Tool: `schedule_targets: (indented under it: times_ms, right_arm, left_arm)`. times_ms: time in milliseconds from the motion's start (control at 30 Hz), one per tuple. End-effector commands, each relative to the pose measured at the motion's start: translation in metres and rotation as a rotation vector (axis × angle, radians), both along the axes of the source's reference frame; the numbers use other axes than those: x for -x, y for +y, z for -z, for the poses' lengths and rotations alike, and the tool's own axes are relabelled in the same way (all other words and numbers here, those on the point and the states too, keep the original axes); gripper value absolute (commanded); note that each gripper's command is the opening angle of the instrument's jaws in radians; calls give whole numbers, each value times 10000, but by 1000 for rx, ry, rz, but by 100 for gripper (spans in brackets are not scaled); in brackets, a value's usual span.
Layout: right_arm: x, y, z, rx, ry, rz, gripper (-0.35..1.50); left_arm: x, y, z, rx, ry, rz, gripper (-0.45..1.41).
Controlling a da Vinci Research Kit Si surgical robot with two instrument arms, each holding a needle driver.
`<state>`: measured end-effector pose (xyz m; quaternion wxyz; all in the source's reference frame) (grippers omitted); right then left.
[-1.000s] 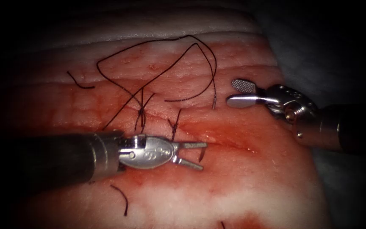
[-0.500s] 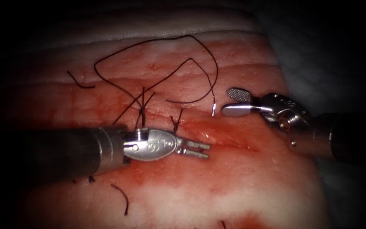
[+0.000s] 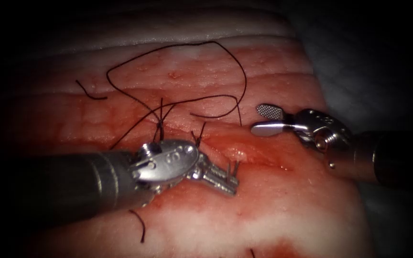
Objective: Wound Closure
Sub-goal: Grasp the needle with the left needle driver and pull it through, then hand the needle over the needle to the right needle driver.
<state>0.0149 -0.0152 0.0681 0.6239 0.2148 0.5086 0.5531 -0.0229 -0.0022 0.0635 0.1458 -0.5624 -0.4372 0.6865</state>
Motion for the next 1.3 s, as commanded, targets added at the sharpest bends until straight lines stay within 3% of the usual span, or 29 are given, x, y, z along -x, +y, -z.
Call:
schedule_targets:
  times_ms: [33, 267, 433, 700, 833, 1067, 1167, 1300]
  right_arm:
    - [-7, 1, -5, -3, 5, -1, 79]
    - [-5, -1, -4, -16, 21, 14, 88]
    - [-4, 0, 0, -22, 29, 26, 100]
    - [-4, -1, 14, -44, 38, 26, 74]
    - [-5, -1, 21, -56, 42, 24, 71]
    - [-3, 2, 39, -74, 59, 20, 73]
    - [0, 5, 49, -103, 87, -2, 83]
    - [1, 9, 67, -180, 123, -31, 118]
  left_arm:
    - [4, 3, 1, -22, -9, -12, -45]
    - [-13, 11, 43, -66, -56, -53, -45]
    - [-24, 25, 73, 211, -63, 35, -45]
    - [-27, 62, 117, 508, -96, 195, -45]
    - [-22, 90, 132, 652, -123, 255, -45]
    - [-19, 113, 121, 736, -83, 304, -45]
    - [-16, 101, 109, 752, -67, 301, -45]
    - [-12, 73, 85, 787, -52, 291, -45]
